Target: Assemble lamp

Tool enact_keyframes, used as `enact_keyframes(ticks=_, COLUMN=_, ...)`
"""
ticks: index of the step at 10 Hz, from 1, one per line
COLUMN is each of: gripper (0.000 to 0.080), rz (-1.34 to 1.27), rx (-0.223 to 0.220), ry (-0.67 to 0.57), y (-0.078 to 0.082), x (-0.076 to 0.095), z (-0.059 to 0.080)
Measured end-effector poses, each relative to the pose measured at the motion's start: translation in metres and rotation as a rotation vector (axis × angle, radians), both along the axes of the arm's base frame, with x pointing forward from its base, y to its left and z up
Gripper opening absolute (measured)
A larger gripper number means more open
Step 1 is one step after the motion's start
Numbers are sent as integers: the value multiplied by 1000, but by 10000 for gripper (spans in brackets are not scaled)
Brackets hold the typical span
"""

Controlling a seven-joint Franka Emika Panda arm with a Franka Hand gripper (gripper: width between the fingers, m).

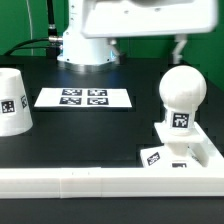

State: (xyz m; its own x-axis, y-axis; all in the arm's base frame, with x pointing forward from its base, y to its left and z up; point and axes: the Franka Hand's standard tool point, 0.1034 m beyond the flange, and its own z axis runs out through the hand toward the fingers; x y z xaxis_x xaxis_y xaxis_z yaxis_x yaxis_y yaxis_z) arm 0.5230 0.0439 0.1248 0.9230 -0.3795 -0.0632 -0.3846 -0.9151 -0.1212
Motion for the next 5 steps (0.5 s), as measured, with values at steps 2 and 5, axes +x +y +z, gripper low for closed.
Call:
enact_keyframes(ticks=2, gripper=699, rz=31, rx=-14, ry=-5, y=-45, x=2, z=-5)
enact_keyframes(ticks=5, gripper=699, rz=28, rx=-17, ry=-10, y=-51, x=5, z=-3)
